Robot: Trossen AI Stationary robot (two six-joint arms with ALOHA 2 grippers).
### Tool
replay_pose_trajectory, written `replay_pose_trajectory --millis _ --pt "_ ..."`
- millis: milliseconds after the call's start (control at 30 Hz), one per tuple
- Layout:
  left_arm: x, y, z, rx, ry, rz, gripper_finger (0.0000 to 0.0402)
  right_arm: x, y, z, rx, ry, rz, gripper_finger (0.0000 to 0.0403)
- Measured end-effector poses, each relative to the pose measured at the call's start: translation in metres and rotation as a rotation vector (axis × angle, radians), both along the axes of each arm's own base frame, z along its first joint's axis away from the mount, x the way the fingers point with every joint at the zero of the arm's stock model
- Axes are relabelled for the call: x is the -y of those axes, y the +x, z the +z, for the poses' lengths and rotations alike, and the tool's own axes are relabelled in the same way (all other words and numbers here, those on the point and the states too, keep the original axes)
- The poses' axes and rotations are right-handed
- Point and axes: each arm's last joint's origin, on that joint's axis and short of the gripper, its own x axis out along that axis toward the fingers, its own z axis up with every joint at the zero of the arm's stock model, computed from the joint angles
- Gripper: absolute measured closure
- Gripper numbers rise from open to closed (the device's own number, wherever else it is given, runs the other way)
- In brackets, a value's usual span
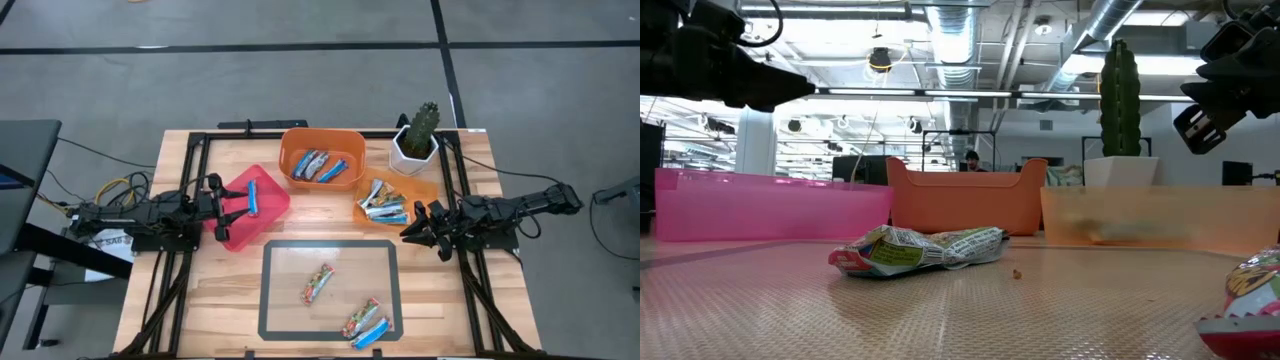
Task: Pick and place Granola Bars by type
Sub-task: Put the top red granola bar into the red bin
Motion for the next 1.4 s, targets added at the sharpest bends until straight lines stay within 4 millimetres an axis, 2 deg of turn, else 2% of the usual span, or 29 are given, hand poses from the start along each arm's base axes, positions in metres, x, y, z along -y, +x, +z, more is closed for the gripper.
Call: replay_pose_trajectory --millis 733,900,1100,1233,1400 --pt "0.000 0.000 0.000 0.000 -0.001 0.000 0.0209 0.000 0.000 0.001 0.006 0.003 -0.002 0.0321" --pt "0.000 0.000 0.000 0.000 -0.001 0.001 0.0209 0.000 0.000 0.006 -0.006 0.238 -0.020 0.0321" --pt "0.000 0.000 0.000 0.000 -0.001 0.001 0.0209 0.000 0.000 0.009 -0.054 0.348 -0.048 0.0321" --pt "0.000 0.000 0.000 0.000 -0.001 0.001 0.0209 0.000 0.003 0.031 -0.066 0.263 -0.050 0.0321" --pt "0.000 0.000 0.000 0.000 -0.001 0.001 0.0209 -0.004 0.021 0.063 -0.141 0.086 -0.043 0.0321"
